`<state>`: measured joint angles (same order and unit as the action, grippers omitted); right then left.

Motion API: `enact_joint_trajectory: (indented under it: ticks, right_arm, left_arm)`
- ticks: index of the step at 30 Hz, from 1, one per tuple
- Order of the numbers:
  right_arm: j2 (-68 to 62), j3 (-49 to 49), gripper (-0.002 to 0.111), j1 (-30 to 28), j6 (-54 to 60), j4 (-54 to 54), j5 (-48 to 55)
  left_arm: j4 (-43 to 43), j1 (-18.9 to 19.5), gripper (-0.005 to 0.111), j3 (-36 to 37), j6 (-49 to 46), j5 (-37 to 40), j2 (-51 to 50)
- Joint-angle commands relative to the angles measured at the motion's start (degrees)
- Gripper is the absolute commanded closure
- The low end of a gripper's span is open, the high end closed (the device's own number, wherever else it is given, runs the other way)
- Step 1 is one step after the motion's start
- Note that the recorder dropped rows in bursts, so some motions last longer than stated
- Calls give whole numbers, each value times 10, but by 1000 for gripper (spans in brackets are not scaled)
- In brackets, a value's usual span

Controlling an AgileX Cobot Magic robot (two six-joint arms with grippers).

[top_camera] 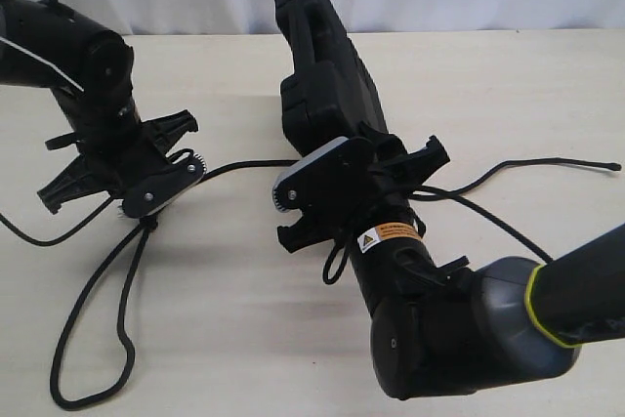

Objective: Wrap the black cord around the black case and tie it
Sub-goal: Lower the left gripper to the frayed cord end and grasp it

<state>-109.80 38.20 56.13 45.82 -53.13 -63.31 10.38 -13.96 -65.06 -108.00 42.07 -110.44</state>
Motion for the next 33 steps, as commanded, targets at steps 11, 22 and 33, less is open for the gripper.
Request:
enact_joint_trajectory:
  ticks: [11,22,33]
  right_arm:
    - [7,1,104,-3,0,9,-25]
    - [7,1,104,-3,0,9,-26]
    - [7,1,104,-3,11,5,-25]
  left_arm:
    - [-40,-1,95,3,-1,2,0]
    - [-98,-1,95,3,3,-22,0]
    - [-98,-1,95,3,50,-19,0]
